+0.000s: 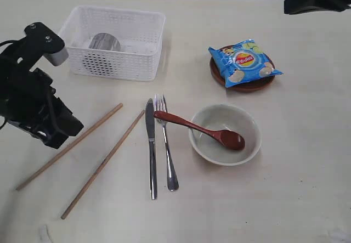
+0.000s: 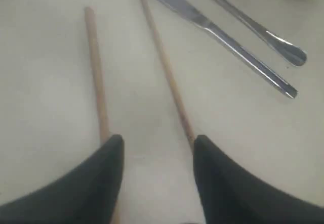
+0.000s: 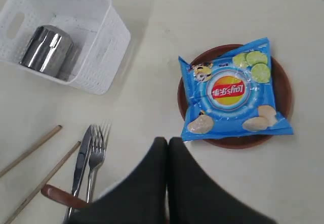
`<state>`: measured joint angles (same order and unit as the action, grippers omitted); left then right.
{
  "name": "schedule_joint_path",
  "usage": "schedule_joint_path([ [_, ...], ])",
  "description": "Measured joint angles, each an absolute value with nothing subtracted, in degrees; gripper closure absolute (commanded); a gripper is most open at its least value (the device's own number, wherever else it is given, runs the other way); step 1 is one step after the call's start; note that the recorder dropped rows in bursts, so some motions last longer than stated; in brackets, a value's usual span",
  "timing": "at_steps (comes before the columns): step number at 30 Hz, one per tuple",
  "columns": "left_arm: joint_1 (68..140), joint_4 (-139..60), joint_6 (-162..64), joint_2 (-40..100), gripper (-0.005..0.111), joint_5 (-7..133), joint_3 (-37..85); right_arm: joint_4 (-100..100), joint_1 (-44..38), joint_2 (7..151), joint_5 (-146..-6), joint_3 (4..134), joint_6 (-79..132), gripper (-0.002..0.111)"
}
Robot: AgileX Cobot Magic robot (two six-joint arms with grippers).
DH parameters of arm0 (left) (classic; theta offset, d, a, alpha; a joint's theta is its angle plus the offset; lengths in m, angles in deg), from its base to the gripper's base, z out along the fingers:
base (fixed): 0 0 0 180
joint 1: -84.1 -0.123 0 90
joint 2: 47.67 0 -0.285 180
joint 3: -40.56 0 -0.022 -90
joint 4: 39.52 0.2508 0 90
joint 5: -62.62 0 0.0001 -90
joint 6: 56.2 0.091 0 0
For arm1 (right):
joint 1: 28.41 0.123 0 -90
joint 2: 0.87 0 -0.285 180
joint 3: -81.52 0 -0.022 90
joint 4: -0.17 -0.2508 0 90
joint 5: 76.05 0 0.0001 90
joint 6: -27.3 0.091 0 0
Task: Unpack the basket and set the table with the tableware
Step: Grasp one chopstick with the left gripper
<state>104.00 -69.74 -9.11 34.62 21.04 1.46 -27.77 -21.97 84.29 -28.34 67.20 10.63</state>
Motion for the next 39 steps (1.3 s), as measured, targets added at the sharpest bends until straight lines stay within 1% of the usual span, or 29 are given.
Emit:
schedule_joint_path([
  [3,104.00,-68.54,-9.11,37.08,0.072,22.76,1.46,-27.85,-20.71,82.26,-28.64,65.26,10.38,0.109],
  [4,104.00,-68.32,-9.11,38.36,0.073,23.05,1.46,-27.90,-20.44,81.68,-28.78,64.59,10.26,0.109],
  [5,104.00,-68.02,-9.11,39.82,0.071,23.07,1.46,-28.00,-20.34,81.26,-28.90,63.94,10.17,0.109],
  [7,104.00,-67.42,-9.11,42.57,0.062,23.55,1.46,-28.13,-20.20,80.46,-29.01,62.85,9.80,0.109],
  [9,104.00,-67.41,-9.11,45.07,0.057,24.71,1.46,-28.13,-20.18,79.86,-29.16,61.81,9.71,0.109],
  [14,104.00,-66.49,-8.85,48.68,0.058,26.97,1.46,-28.24,-19.42,78.94,-29.62,60.03,9.57,0.109],
  [19,104.00,-65.80,-8.19,51.73,0.059,29.23,1.46,-28.39,-16.89,78.76,-31.27,58.18,8.72,0.109],
  [22,104.00,-65.69,-7.84,52.29,0.063,30.72,1.46,-28.39,-16.45,78.71,-31.76,57.35,8.12,0.109],
  [26,104.00,-65.56,-7.42,52.63,0.060,31.64,1.46,-28.51,-16.34,78.71,-32.80,56.46,7.92,0.109],
  [31,105.01,-65.46,-7.42,54.70,0.061,32.15,1.46,-29.22,-16.34,78.71,-33.32,56.11,7.18,0.109],
  [33,106.30,-65.36,-7.42,55.31,0.065,32.75,1.46,-29.46,-16.34,78.71,-33.41,56.11,7.04,0.109],
  [34,107.13,-65.32,-7.42,55.76,0.068,33.12,1.46,-29.46,-16.34,78.71,-33.41,56.11,7.04,0.109],
  [36,108.71,-64.27,-8.55,56.30,0.079,34.73,1.46,-29.46,-16.34,78.71,-33.41,56.11,6.97,0.109],
  [37,109.32,-63.12,-9.99,56.53,0.081,35.81,1.46,-29.46,-16.34,78.71,-33.41,56.11,6.92,0.109],
  [39,109.92,-60.29,-12.93,56.88,0.080,37.16,1.46,-29.60,-16.34,78.71,-33.41,55.90,6.81,0.109],
])
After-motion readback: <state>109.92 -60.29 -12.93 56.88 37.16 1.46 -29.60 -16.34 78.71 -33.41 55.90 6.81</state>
